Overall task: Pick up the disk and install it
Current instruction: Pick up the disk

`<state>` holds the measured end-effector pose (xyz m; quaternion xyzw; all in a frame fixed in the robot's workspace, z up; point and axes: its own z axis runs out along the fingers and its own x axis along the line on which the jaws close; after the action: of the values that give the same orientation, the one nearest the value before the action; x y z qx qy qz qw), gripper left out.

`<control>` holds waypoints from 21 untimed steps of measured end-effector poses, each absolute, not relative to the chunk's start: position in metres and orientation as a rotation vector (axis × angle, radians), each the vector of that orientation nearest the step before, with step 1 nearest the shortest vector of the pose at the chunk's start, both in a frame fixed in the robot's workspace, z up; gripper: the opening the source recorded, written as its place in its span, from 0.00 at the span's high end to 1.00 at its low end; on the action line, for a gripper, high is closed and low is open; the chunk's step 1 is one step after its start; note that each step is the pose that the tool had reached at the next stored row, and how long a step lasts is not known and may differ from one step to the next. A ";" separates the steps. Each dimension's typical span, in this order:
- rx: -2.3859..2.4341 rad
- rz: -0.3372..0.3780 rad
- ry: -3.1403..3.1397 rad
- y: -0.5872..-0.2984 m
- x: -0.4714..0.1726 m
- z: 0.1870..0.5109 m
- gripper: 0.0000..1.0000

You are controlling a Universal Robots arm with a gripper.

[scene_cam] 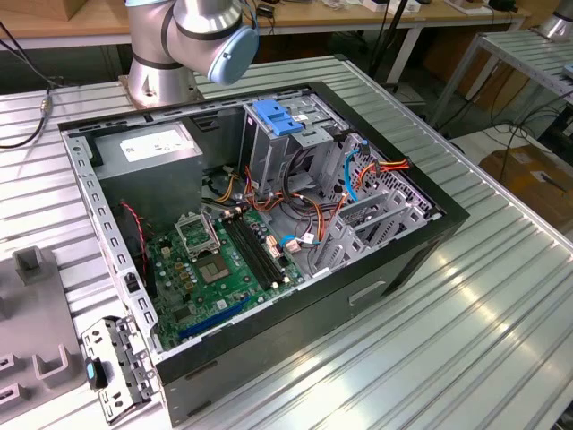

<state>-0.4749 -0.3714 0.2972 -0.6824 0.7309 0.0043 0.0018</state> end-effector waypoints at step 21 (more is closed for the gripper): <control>-2.142 0.013 2.294 -0.371 -0.475 0.294 0.48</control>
<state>-0.4749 -0.3713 0.2940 -0.6824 0.7309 0.0042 0.0018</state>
